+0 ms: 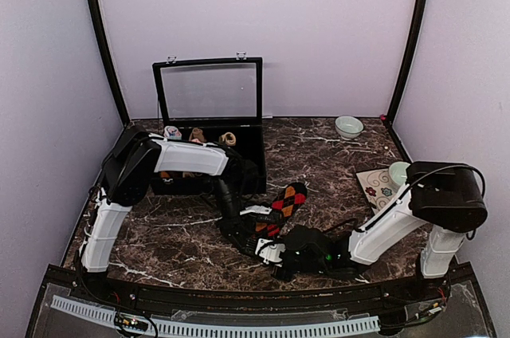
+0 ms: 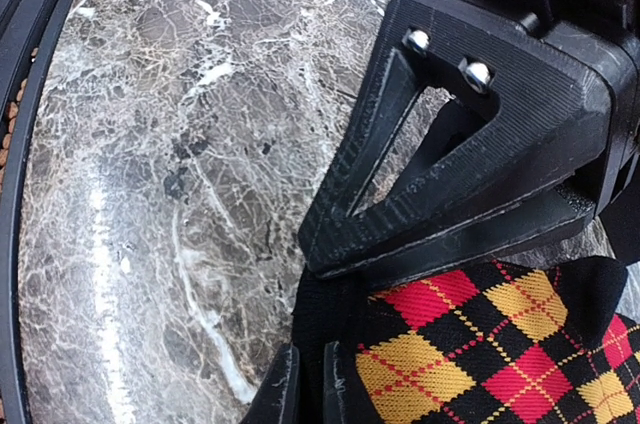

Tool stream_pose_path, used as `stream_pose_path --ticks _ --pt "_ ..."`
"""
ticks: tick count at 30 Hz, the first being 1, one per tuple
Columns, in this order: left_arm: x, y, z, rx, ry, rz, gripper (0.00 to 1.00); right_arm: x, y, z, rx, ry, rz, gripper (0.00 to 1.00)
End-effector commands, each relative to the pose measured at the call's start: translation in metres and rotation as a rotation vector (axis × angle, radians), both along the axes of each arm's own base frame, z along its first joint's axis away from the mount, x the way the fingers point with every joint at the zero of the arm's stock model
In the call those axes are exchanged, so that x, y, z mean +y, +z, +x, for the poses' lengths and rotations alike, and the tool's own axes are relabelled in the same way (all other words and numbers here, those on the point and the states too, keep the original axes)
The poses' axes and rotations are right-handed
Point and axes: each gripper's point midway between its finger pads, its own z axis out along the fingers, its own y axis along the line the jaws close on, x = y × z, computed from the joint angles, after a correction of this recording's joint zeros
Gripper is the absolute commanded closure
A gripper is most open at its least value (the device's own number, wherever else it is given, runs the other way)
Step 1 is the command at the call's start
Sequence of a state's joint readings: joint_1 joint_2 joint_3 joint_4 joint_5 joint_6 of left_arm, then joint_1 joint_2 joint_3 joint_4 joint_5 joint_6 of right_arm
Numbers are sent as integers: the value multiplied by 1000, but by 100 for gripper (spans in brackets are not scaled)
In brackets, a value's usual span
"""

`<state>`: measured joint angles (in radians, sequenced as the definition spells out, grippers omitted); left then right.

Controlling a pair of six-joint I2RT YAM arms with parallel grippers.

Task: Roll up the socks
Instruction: Roll the sock at the center of the board.

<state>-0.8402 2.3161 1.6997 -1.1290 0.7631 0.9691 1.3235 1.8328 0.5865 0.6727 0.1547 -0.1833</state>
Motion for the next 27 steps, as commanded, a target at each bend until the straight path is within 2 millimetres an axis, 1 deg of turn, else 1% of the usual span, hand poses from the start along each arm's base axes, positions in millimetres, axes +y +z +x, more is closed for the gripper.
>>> stream_pose_path --ticks 1,5,6,7,8,12,13,15,18,21,22,23,27 --pt "20 -34 3 -53 -37 128 73 -32 -52 -8 99 -30 -175 92" --pt "24 -21 2 -68 -20 116 70 -48 -70 -11 167 -66 -213 95" --pt "25 -17 4 -82 -7 109 61 -53 -75 -14 189 -73 -223 96" --pt "28 -15 6 -98 6 111 55 -55 -78 -16 208 -76 -229 98" --pt "32 -9 9 -125 36 110 53 -58 -81 -20 236 -80 -234 99" --pt "48 1 35 -280 160 120 50 -62 -84 -30 301 -72 -234 100" --pt "52 6 40 -308 187 120 49 -64 -85 -32 310 -72 -240 100" --pt "57 19 48 -362 234 111 48 -64 -84 -34 326 -67 -249 100" --pt "61 44 62 -466 278 68 47 -65 -81 -38 349 -61 -263 100" --pt "63 64 60 -526 279 -5 47 -68 -78 -41 409 -85 -270 100" --pt "65 64 56 -535 273 -28 47 -70 -78 -41 449 -105 -268 100" --pt "64 69 53 -545 265 -58 47 -73 -79 -44 504 -119 -267 100" --pt "64 75 33 -560 180 -128 49 -89 -90 -53 708 -228 -264 100"
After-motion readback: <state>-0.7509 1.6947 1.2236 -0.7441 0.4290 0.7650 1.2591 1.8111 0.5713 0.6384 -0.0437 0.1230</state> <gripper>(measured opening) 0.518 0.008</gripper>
